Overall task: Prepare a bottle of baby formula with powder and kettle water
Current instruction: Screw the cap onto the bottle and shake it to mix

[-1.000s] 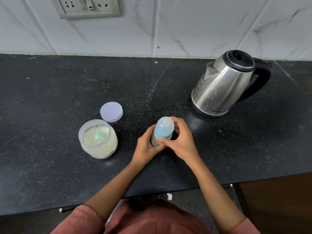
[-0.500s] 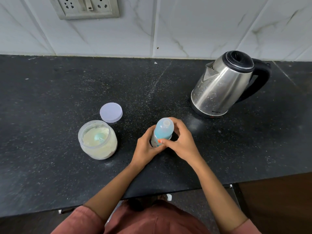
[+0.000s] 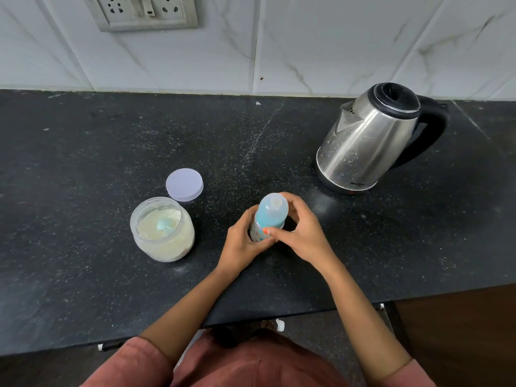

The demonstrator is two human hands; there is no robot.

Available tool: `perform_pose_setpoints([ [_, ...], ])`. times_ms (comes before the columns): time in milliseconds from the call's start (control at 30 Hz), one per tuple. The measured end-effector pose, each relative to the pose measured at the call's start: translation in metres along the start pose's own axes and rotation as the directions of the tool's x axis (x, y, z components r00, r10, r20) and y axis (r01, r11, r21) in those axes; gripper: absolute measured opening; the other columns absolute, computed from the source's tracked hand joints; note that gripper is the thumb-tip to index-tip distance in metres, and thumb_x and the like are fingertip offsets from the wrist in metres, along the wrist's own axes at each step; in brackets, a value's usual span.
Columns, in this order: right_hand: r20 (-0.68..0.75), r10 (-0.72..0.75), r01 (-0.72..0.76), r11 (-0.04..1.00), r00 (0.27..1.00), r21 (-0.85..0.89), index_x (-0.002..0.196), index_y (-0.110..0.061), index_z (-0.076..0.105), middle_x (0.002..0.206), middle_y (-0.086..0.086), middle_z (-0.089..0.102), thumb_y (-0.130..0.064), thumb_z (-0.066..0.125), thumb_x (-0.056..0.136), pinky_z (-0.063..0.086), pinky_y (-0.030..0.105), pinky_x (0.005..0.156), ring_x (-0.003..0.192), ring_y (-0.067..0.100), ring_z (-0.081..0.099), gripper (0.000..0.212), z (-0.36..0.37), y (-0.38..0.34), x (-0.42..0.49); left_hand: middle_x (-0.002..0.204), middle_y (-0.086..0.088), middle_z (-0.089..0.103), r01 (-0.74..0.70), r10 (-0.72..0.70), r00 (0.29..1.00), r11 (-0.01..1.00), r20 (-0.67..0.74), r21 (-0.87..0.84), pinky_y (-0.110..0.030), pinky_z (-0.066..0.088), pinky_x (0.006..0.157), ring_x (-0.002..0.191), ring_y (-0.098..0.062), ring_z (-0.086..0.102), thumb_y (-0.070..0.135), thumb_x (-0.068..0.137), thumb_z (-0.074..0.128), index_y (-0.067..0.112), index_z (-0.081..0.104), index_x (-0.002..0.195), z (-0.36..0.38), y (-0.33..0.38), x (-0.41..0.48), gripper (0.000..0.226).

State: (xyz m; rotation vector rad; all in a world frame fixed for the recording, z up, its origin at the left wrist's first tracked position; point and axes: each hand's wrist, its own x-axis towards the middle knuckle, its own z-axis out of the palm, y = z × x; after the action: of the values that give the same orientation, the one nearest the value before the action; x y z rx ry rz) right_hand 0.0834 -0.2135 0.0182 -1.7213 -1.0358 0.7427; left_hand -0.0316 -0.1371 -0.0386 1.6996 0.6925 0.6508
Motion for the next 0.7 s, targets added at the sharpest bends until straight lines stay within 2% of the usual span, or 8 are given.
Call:
perform_pose_setpoints([
  [67, -0.070, -0.008, 0.002, 0.996, 0.998, -0.090, 0.109, -0.028, 0.047, 0.110, -0.008, 0.044, -0.009, 0.080, 0.064, 0.035, -0.001, 0.085, 0.104, 0.003, 0.047, 0.059, 0.008, -0.001, 0.002, 0.111, 0.023, 0.054, -0.001, 0.001, 1.000, 1.000, -0.001, 0.006, -0.006, 0.040, 0.086, 0.105, 0.014, 0.050, 0.008, 0.069, 0.078, 0.035, 0.042, 0.116, 0.000, 0.001, 0.000, 0.065],
  [133, -0.082, -0.010, 0.000, 0.993, 0.997, -0.116, 0.113, -0.024, 0.046, 0.110, -0.007, 0.040, -0.012, 0.082, 0.063, 0.033, -0.003, 0.082, 0.103, 0.001, 0.044, 0.062, 0.011, -0.002, 0.002, 0.110, 0.025, 0.051, -0.003, 0.003, 1.000, 1.000, 0.000, 0.014, -0.003, 0.039, 0.084, 0.103, 0.019, 0.048, 0.005, 0.070, 0.076, 0.031, 0.042, 0.117, -0.001, 0.001, 0.000, 0.064],
  [233, 0.069, -0.013, 0.016, 0.999, 0.997, -0.042, 0.121, -0.032, 0.040, 0.124, -0.009, 0.043, -0.005, 0.076, 0.068, 0.032, 0.001, 0.093, 0.115, -0.001, 0.044, 0.069, 0.003, -0.003, 0.001, 0.112, 0.025, 0.051, 0.002, -0.002, 1.000, 1.000, 0.010, 0.003, -0.005, 0.039, 0.085, 0.104, 0.017, 0.049, 0.006, 0.070, 0.076, 0.034, 0.042, 0.117, -0.002, 0.001, 0.001, 0.065],
  [333, 0.169, -0.011, 0.009, 1.000, 0.986, 0.015, 0.125, -0.039, 0.038, 0.135, -0.008, 0.046, 0.005, 0.064, 0.072, 0.032, 0.017, 0.106, 0.127, 0.002, 0.042, 0.074, -0.004, 0.000, 0.000, 0.113, 0.024, 0.052, 0.001, -0.001, 1.000, 1.000, 0.012, 0.002, -0.006, 0.039, 0.087, 0.107, 0.014, 0.049, 0.009, 0.071, 0.076, 0.037, 0.041, 0.117, -0.001, 0.001, 0.000, 0.065],
  [400, 0.122, -0.011, 0.010, 1.000, 0.992, 0.009, 0.117, -0.044, 0.041, 0.129, -0.011, 0.051, 0.006, 0.066, 0.072, 0.034, 0.021, 0.106, 0.124, 0.005, 0.045, 0.072, -0.005, 0.001, 0.001, 0.113, 0.023, 0.053, 0.003, -0.003, 1.000, 1.000, 0.011, -0.002, -0.007, 0.040, 0.087, 0.107, 0.011, 0.050, 0.013, 0.071, 0.077, 0.036, 0.041, 0.118, -0.001, 0.002, 0.000, 0.063],
  [500, 0.050, -0.009, 0.010, 1.000, 0.999, -0.012, 0.105, -0.043, 0.044, 0.114, -0.017, 0.052, 0.003, 0.074, 0.068, 0.038, 0.012, 0.097, 0.113, 0.002, 0.050, 0.067, -0.004, -0.001, 0.002, 0.113, 0.022, 0.054, 0.007, -0.007, 1.000, 1.000, 0.007, -0.005, -0.008, 0.041, 0.087, 0.107, 0.009, 0.051, 0.014, 0.070, 0.078, 0.037, 0.042, 0.117, 0.000, 0.002, -0.001, 0.063],
  [633, -0.067, -0.014, 0.008, 0.996, 0.998, -0.086, 0.106, -0.031, 0.045, 0.110, -0.006, 0.046, -0.007, 0.081, 0.062, 0.036, 0.000, 0.084, 0.101, -0.005, 0.048, 0.061, 0.006, -0.002, 0.001, 0.112, 0.022, 0.053, 0.000, 0.000, 1.000, 1.000, 0.006, 0.007, -0.008, 0.041, 0.087, 0.107, 0.011, 0.051, 0.011, 0.070, 0.077, 0.033, 0.043, 0.118, 0.000, 0.001, 0.000, 0.063],
  [700, -0.077, -0.019, 0.010, 0.993, 0.997, -0.115, 0.108, -0.027, 0.045, 0.108, -0.005, 0.043, -0.011, 0.083, 0.060, 0.035, -0.001, 0.083, 0.099, -0.001, 0.048, 0.063, 0.008, -0.002, 0.003, 0.112, 0.022, 0.053, -0.003, 0.002, 1.000, 1.000, 0.004, 0.013, -0.006, 0.040, 0.086, 0.106, 0.013, 0.050, 0.009, 0.071, 0.077, 0.029, 0.043, 0.120, -0.001, 0.001, 0.000, 0.063],
])
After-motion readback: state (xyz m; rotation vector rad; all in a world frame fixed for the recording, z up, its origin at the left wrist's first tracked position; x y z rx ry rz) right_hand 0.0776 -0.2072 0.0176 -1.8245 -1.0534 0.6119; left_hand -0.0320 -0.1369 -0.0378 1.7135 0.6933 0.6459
